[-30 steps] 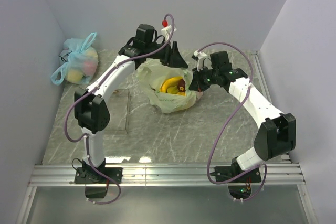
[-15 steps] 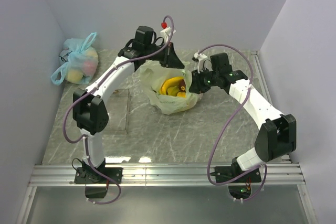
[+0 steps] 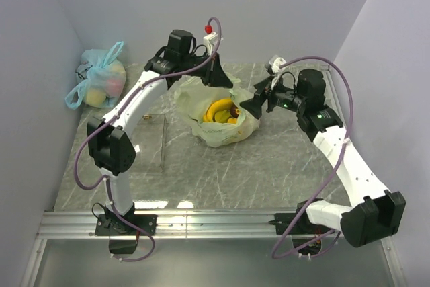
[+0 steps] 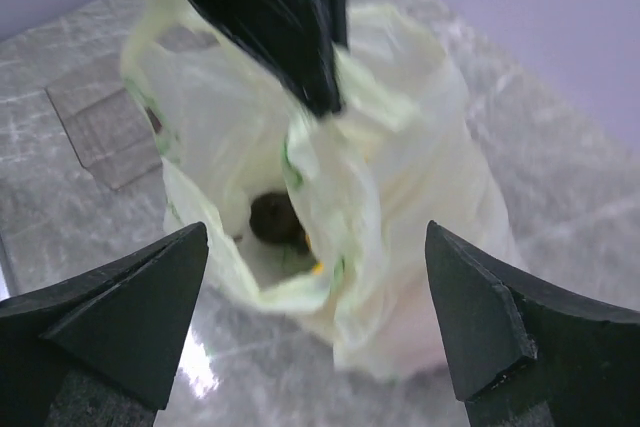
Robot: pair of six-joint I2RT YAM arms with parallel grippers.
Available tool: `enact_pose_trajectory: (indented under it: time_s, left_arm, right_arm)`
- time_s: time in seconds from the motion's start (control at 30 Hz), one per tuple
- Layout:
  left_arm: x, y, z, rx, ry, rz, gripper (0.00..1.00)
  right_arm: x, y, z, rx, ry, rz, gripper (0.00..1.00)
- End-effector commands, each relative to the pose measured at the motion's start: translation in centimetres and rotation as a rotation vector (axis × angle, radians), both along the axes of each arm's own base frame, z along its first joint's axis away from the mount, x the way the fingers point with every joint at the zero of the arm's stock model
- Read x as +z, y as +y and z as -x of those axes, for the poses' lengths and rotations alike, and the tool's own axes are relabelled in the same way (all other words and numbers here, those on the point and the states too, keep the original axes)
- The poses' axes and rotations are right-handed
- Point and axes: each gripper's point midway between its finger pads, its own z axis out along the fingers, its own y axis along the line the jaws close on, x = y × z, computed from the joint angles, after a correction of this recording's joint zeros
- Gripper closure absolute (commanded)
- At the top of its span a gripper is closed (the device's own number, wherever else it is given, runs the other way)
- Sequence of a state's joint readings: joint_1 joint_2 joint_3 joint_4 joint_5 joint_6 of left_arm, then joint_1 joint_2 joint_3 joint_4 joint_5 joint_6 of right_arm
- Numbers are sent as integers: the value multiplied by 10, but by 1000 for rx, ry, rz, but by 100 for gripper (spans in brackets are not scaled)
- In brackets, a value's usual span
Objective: Place the fake fruits into the plastic bag and tie a complex knot
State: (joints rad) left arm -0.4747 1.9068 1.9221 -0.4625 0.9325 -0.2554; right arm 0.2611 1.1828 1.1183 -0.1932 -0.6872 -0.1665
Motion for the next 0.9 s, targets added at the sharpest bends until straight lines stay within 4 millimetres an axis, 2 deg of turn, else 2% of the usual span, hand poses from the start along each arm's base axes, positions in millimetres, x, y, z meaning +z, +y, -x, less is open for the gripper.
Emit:
enact_pose_trajectory:
  time_s: [0.0,0.17,0.4,0.5,0.57,0.6,0.77,0.8,0.87]
  left_arm:
    - [47,4,23,-69,-119,53,99]
    - [52,3,27,-109,-137,43,96]
    - [55,2,32,-129,-151,48,100]
    - [57,1,30,-124,-143,56,100]
    - [59,0,26,-117,-136,63,100]
    - [64,0,24,-110,-133,78,100]
    - [78,-3,18,-130,-147,122,100]
    - [77,-3,18,-128,-150,120,100]
    - [75,-1,14,-106,-153,110,98]
  right_arm:
    - [18,26,-11,115,-159,-24,4]
    - [20,51,-16,211,-288,2,4]
    - [1,75,-28,279,-315,11,5]
    - [-9,84,-27,305,-288,4,19]
    - [-18,87,-24,316,-252,-2,31]
    - [-28,87,-21,322,-223,2,43]
    - [-66,81,-14,288,-96,15,79]
    - [-74,79,-14,273,-66,23,91]
    - [-83,73,-12,244,-5,27,100]
